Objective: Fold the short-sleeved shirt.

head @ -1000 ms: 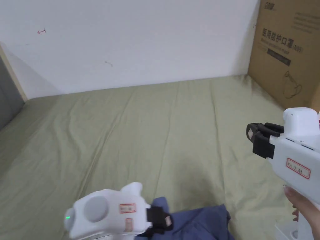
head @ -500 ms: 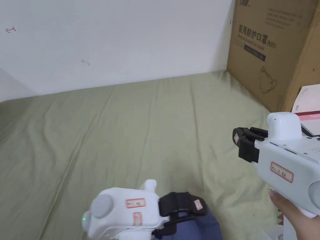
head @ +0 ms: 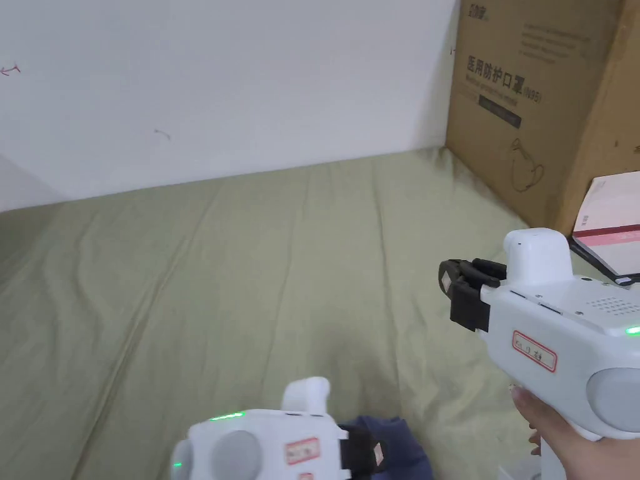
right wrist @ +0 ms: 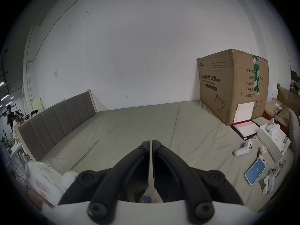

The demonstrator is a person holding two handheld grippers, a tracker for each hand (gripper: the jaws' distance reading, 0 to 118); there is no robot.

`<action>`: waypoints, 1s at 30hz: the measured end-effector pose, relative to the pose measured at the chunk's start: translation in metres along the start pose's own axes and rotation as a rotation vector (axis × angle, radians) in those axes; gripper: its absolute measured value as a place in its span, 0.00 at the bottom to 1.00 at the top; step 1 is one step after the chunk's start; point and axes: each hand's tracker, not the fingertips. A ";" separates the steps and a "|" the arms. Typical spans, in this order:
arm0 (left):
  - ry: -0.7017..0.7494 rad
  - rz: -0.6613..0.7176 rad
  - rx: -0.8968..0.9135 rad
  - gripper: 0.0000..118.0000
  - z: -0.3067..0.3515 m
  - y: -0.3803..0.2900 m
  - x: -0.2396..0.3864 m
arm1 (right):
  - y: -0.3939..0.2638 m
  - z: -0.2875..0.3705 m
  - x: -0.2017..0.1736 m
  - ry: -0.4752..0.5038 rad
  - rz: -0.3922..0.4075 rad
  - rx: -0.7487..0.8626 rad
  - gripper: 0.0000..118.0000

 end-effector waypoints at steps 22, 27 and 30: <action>0.163 -0.164 0.504 0.00 0.099 0.008 0.011 | -0.001 0.016 0.001 0.031 -0.045 0.041 0.02; 0.548 -0.309 0.871 0.00 0.188 -0.008 0.012 | 0.005 0.041 -0.026 -0.017 0.058 0.202 0.02; 0.753 -0.325 0.965 0.00 0.210 -0.026 0.010 | -0.002 0.059 -0.038 -0.077 0.095 0.274 0.02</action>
